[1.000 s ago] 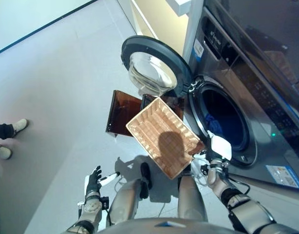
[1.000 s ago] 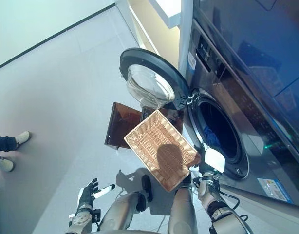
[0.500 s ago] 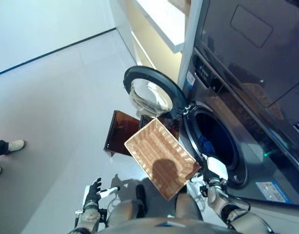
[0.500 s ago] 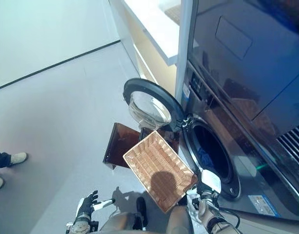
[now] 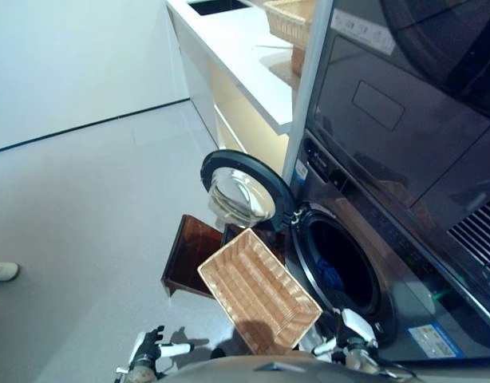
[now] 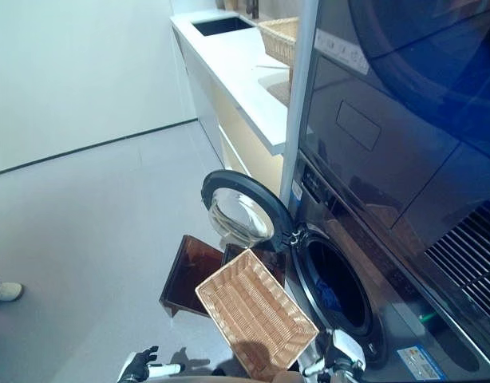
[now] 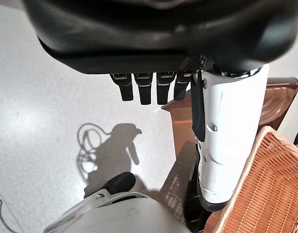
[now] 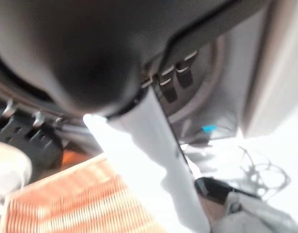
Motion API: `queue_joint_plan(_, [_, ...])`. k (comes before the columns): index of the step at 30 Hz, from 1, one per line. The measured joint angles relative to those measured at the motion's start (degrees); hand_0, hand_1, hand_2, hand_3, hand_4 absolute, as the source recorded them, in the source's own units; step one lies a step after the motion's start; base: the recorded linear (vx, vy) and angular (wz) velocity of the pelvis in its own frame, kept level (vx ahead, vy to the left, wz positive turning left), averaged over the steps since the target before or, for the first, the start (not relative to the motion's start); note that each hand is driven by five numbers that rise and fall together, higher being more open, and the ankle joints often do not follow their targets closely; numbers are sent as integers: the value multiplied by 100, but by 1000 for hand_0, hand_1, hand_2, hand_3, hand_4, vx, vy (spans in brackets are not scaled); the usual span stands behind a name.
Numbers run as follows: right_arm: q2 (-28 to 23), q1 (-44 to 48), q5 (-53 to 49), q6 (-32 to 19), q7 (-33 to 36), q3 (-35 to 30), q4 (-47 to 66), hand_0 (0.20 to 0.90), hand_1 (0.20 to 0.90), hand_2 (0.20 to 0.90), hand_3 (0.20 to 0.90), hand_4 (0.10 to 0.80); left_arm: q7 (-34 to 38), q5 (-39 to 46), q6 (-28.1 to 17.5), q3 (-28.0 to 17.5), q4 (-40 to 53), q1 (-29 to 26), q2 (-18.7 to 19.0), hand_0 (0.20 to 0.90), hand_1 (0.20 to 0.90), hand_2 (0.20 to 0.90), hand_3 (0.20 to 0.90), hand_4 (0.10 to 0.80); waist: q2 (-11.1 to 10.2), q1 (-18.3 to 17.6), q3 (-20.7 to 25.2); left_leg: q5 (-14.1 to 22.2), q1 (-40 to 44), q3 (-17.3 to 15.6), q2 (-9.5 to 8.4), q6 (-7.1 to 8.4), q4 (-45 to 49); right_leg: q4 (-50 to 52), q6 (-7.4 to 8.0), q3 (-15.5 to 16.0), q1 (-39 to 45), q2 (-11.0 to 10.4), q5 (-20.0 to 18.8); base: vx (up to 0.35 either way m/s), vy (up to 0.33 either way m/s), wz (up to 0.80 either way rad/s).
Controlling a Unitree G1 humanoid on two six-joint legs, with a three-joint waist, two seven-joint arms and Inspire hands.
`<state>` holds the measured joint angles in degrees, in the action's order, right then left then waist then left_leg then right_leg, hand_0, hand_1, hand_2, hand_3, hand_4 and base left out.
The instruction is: Pick up the clothes and place them into the washing machine
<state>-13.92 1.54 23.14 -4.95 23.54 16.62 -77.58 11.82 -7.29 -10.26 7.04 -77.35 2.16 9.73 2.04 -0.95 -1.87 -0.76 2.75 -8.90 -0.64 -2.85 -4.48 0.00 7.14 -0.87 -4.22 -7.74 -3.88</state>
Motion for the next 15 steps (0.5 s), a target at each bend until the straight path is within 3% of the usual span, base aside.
queue_joint_plan(10, [56, -249, -187, 10, -274, -151, -80, 900, 900, 900, 900, 800, -108, -84, 124, 53, -52, 27, 16, 900, 900, 900, 900, 800, -70, -22, 158, 11, 185, 21, 34, 7, -7, -142, -9, 21, 267, 33, -10, 19, -22, 1])
queue_joint_plan(15, [127, -311, -206, 25, -418, -148, -148, 900, 900, 900, 900, 800, -198, -127, 133, 100, -81, 30, 58, 900, 900, 900, 900, 800, -124, -9, 216, 76, 277, 43, 94, 83, -36, -169, -45, 51, 391, 85, 21, 9, -28, -2])
